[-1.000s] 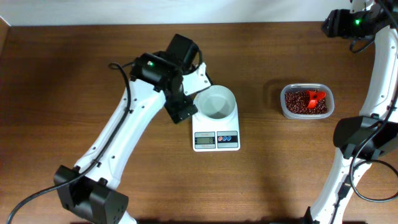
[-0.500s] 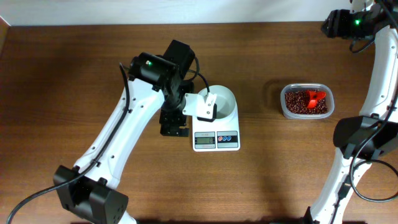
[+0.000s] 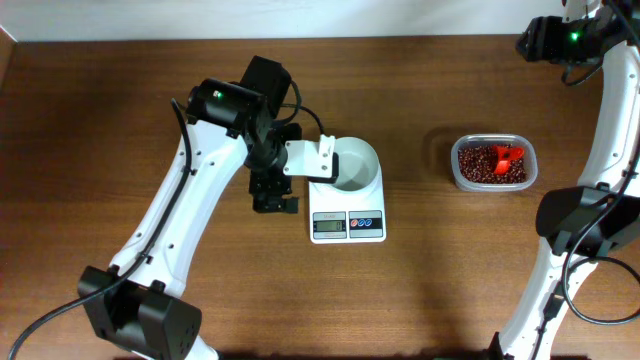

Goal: Scoop item into bowl and weigh 50g on scale

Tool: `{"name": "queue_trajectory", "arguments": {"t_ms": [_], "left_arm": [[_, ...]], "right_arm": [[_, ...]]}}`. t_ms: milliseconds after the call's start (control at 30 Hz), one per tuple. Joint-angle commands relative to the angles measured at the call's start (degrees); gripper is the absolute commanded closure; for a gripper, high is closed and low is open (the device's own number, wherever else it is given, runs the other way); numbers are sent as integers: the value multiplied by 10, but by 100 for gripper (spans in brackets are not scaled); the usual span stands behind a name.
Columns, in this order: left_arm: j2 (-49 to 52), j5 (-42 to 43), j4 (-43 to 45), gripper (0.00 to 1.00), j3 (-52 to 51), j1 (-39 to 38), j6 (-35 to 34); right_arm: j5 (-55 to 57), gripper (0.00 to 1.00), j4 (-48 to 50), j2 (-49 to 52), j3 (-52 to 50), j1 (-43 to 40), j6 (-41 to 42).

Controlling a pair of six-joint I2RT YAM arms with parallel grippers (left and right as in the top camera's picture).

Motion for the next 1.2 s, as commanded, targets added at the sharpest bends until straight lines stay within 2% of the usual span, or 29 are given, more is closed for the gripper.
{"name": "queue_trajectory", "arguments": {"t_ms": [0, 167, 500, 833, 900, 1167], "left_arm": [[7, 30, 11, 1, -17, 1, 9], [11, 0, 59, 1, -71, 1, 9], [13, 2, 165, 1, -162, 1, 9], [28, 20, 181, 1, -165, 1, 9], [28, 19, 178, 2, -165, 3, 8], [28, 19, 164, 1, -165, 19, 9]], "right_arm": [[-6, 35, -1, -3, 10, 0, -2], [-6, 36, -1, -3, 10, 0, -2], [-5, 36, -1, -3, 10, 0, -2], [10, 36, -43, -3, 10, 0, -1], [53, 35, -65, -3, 10, -1, 35], [70, 35, -172, -3, 10, -2, 80]]}}
